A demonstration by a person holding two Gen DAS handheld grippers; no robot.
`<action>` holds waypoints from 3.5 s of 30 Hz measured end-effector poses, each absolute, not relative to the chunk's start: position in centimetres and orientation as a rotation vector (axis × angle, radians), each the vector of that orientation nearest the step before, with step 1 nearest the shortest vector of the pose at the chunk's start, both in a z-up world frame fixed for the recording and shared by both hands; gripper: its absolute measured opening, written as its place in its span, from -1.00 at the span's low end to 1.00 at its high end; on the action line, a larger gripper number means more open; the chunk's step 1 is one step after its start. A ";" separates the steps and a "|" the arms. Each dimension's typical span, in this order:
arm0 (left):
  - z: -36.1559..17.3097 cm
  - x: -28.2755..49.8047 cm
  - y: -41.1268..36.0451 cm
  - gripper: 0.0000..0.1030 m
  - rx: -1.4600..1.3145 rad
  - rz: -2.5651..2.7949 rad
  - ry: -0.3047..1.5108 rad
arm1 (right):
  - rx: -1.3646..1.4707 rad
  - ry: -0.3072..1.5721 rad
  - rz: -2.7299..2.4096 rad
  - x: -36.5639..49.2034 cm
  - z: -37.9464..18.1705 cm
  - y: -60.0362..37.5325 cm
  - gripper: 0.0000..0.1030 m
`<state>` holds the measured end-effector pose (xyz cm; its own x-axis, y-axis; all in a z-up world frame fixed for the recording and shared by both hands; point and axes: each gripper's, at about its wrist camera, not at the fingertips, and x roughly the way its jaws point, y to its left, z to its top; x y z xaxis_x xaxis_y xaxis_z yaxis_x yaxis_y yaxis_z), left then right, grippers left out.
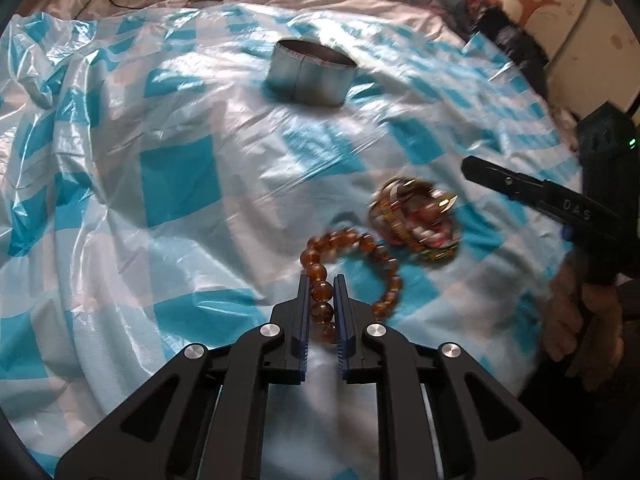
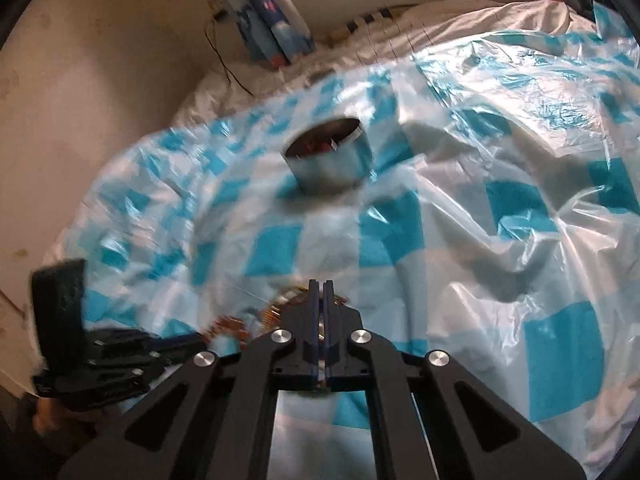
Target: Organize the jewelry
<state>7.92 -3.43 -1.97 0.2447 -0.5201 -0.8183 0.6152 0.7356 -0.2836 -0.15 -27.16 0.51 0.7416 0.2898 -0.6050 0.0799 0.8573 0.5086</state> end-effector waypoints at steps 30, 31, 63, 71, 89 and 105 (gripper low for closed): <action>-1.6 9.3 -2.1 -0.79 0.092 -0.692 1.061 | 0.441 0.700 0.125 -0.6 1.7 -25.7 -0.99; -1.6 9.3 -2.1 -0.79 0.086 -0.690 1.061 | 0.461 0.697 0.134 -0.6 1.7 -26.0 -0.99; -3.2 8.7 -3.8 -0.20 0.208 -0.671 1.064 | 0.325 0.946 -0.058 -0.1 -2.2 -25.6 -0.51; -2.0 8.1 -3.8 -0.80 0.147 -0.754 1.068 | 0.415 0.843 0.002 -1.5 -0.5 -26.6 -0.93; 3.6 9.0 -1.3 -0.81 -0.058 -0.841 0.963 | 0.560 0.625 0.150 -2.0 2.8 -27.6 -0.93; 10.3 18.1 -11.5 -0.80 -0.068 -0.859 0.846 | 0.683 0.592 0.049 0.7 2.1 -31.2 -0.93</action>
